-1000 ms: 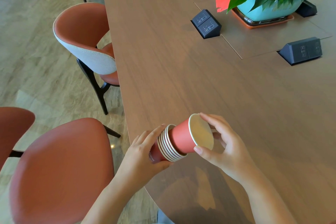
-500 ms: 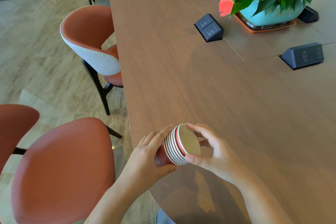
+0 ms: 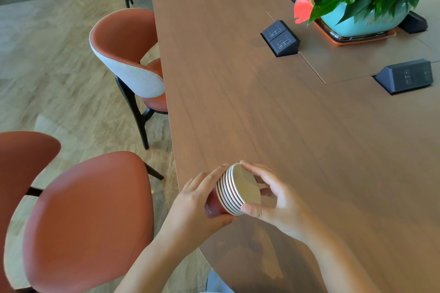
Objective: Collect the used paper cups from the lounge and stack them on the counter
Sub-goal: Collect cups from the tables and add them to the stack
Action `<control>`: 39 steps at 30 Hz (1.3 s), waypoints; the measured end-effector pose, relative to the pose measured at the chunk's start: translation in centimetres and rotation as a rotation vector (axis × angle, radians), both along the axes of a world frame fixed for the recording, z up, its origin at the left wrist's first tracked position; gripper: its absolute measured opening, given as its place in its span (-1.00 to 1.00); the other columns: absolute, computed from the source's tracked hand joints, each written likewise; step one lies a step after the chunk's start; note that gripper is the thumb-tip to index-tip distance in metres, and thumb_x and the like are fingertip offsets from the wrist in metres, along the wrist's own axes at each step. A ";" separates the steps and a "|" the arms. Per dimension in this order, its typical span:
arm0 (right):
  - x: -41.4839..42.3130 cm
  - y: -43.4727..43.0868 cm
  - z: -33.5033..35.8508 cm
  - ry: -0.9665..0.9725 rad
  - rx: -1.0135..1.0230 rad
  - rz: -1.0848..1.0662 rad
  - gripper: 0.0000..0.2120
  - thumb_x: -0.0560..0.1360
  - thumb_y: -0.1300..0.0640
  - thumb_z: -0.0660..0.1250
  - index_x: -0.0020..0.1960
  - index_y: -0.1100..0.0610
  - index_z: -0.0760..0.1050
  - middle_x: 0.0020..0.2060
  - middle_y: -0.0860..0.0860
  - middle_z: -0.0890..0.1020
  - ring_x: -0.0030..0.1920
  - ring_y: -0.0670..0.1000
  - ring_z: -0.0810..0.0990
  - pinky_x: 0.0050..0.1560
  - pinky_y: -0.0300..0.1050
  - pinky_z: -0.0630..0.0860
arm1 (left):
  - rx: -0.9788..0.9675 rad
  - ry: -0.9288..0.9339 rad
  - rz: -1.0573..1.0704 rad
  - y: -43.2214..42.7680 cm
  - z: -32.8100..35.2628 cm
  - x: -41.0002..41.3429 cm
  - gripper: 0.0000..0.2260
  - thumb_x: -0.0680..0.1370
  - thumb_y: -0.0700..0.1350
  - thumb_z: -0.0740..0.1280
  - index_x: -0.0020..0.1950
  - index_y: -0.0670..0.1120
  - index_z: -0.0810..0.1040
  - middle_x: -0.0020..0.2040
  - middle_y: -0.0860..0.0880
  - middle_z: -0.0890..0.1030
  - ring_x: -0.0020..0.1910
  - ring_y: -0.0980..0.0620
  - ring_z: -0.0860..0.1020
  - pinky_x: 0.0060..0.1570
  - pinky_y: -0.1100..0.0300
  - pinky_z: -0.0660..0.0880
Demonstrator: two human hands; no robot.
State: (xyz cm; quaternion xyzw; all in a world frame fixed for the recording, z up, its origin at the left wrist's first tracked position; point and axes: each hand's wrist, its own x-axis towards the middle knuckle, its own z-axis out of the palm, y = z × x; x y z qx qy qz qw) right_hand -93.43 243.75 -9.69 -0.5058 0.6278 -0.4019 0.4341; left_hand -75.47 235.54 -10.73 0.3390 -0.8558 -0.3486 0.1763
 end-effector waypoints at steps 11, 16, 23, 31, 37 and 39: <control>1.2 -0.1 0.3 0.019 -0.049 -0.009 -0.32 0.27 -0.27 0.37 0.34 -0.16 0.29 0.30 -0.32 0.37 0.33 -0.19 0.33 0.30 -0.16 0.31 | 0.089 0.015 0.095 0.7 -0.5 1.5 -0.20 0.26 0.02 0.57 0.28 0.39 0.14 0.22 0.36 0.37 0.26 0.25 0.38 0.18 0.41 0.33; 2.5 -0.3 0.8 0.042 -0.107 -0.098 -0.53 0.39 -0.20 0.33 0.25 -0.11 0.39 0.26 -0.27 0.44 0.31 -0.26 0.33 0.30 -0.34 0.28 | 0.184 0.111 0.257 1.0 -0.8 3.6 -0.24 0.25 -0.02 0.57 0.26 0.41 0.23 0.25 0.31 0.45 0.24 0.30 0.41 0.13 0.50 0.34; 5.8 -1.5 1.9 0.319 -0.237 -0.201 -0.74 0.44 0.36 0.33 0.12 0.24 0.52 0.12 0.04 0.54 0.18 -0.06 0.47 0.15 -0.52 0.26 | 0.296 0.327 0.470 2.8 -0.5 8.2 -0.27 0.25 -0.07 0.58 0.25 0.39 0.32 0.15 0.36 0.52 0.14 0.33 0.49 -0.04 0.54 0.40; 10.6 -1.8 1.7 0.642 -0.327 -0.025 -0.72 0.41 0.23 0.35 0.11 0.26 0.55 0.12 0.13 0.58 0.20 0.17 0.51 0.15 0.14 0.47 | 0.353 0.508 0.693 5.7 0.6 13.5 -0.31 0.13 0.18 0.51 0.19 0.43 0.32 0.07 0.34 0.57 0.06 0.31 0.54 -0.12 0.48 0.46; 15.3 -1.7 2.7 0.754 -0.364 0.167 -0.68 0.41 0.15 0.30 0.13 0.23 0.53 0.12 0.12 0.58 0.18 0.17 0.51 0.20 -0.02 0.33 | 0.318 0.588 0.870 8.9 0.5 18.6 -0.34 0.14 0.07 0.57 0.12 0.42 0.36 0.04 0.32 0.58 0.03 0.30 0.55 -0.04 0.30 0.46; 17.0 -1.4 3.0 0.769 -0.378 0.240 -0.69 0.44 0.18 0.33 0.16 0.23 0.52 0.15 0.13 0.56 0.21 0.17 0.48 0.22 -0.05 0.30 | 0.292 0.614 0.928 10.2 0.5 20.5 -0.33 0.14 0.10 0.62 0.12 0.43 0.37 0.03 0.28 0.59 0.01 0.30 0.55 -0.12 0.41 0.46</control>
